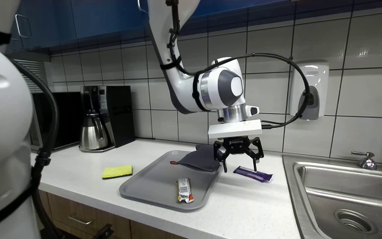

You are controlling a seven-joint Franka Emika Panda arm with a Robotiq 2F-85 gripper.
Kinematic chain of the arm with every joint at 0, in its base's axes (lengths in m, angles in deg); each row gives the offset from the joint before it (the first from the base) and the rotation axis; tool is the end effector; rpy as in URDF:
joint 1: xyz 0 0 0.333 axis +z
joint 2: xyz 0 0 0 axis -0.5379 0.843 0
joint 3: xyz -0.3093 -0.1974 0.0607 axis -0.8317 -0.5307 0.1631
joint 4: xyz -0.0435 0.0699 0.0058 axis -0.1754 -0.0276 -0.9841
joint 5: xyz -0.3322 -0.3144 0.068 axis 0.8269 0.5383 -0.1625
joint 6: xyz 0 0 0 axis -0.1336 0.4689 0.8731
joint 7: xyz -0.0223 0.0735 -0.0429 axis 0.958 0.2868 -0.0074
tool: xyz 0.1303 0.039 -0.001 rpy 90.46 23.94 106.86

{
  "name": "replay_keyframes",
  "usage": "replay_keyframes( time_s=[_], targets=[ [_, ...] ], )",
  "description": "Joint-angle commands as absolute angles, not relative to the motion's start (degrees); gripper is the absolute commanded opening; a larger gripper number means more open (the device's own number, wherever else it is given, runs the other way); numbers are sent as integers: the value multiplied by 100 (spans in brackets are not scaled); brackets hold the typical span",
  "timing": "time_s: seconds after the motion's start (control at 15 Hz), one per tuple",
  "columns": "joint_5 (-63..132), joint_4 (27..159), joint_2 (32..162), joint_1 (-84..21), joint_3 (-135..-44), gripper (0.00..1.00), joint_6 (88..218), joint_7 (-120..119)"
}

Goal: Put the orange packet and the purple packet on the tray

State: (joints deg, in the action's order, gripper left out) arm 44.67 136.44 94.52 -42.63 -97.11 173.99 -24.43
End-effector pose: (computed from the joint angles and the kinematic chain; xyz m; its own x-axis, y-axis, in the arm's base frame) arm 0.5322 -0.2051 0.1975 0.9850 0.1707 0.0244 0.1639 -0.9708 0.1749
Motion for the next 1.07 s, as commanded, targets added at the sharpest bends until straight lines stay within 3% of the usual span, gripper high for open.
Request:
replay_keyframes(
  time_s=[0.0, 1.0],
  targets=[
    [4114, 13063, 9852, -4416, -9547, 100, 17020, -2455],
    [3011, 11758, 10833, -4609, -9314, 100, 16614, -1868]
  ],
)
